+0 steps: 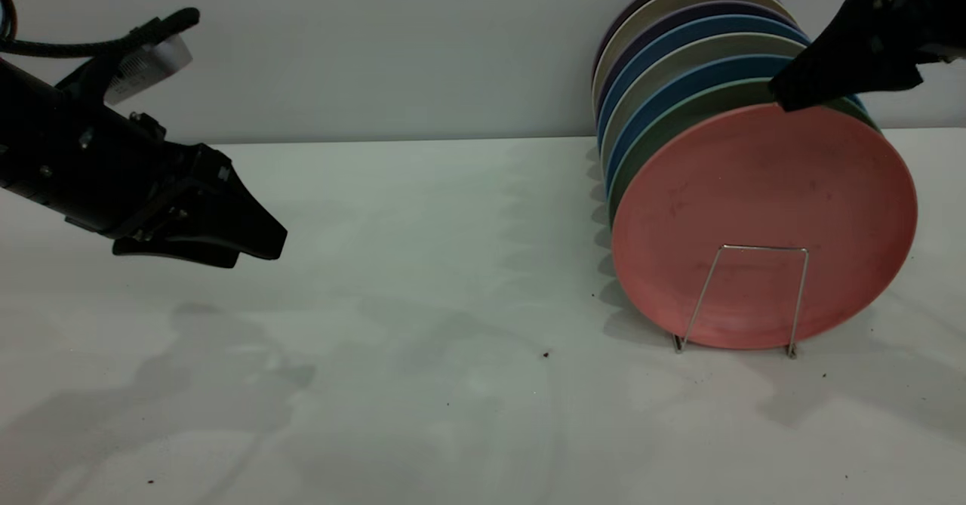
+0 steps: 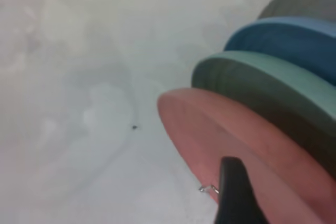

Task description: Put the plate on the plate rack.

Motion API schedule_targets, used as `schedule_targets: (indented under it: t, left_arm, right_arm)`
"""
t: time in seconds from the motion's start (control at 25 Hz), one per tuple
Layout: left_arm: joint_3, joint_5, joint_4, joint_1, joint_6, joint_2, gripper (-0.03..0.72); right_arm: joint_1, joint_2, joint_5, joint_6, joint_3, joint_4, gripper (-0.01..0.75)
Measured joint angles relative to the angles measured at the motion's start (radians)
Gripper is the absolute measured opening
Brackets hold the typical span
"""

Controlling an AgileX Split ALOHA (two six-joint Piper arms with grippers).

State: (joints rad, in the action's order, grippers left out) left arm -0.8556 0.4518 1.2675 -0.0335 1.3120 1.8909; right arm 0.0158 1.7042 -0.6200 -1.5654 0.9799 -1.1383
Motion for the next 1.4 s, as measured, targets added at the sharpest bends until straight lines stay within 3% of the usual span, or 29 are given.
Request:
schedule_targets:
  t: [0.2, 0.36, 0.6, 0.72, 0.8, 1.0, 1.4]
  left_arm:
    - [0.000, -0.012, -0.064, 0.000, -0.085, 0.000, 0.516]
    - [-0.001, -0.028, -0.272, 0.017, -0.316, -0.007, 0.516]
    - [-0.106, 0.151, -0.837, 0.089, -0.869, -0.039, 0.516]
    - [-0.171, 0.268, -1.143, 0.090, -1.139, -0.075, 0.516]
    - [-0.186, 0.312, -1.267, 0.090, -1.238, -0.116, 0.516]
    - [-0.188, 0.345, -1.297, 0.091, -1.275, -0.281, 0.516]
    - [-0.064, 0.388, -1.219, 0.091, -1.215, -0.629, 0.516]
  right_arm:
    - [0.099, 0.000, -0.027, 0.297, 0.000, 0.000, 0.473]
    - [0.185, 0.000, -0.122, 0.501, 0.000, 0.047, 0.473]
    - [0.211, -0.019, -0.184, 0.769, 0.000, 0.342, 0.473]
    - [0.186, -0.044, -0.198, 0.923, 0.003, 0.549, 0.473]
    - [0.156, -0.071, -0.217, 1.032, 0.006, 0.671, 0.473]
    - [0.088, -0.168, -0.281, 1.191, 0.010, 0.872, 0.473]
    - [0.054, -0.432, -0.424, 1.225, -0.077, 0.886, 0.473]
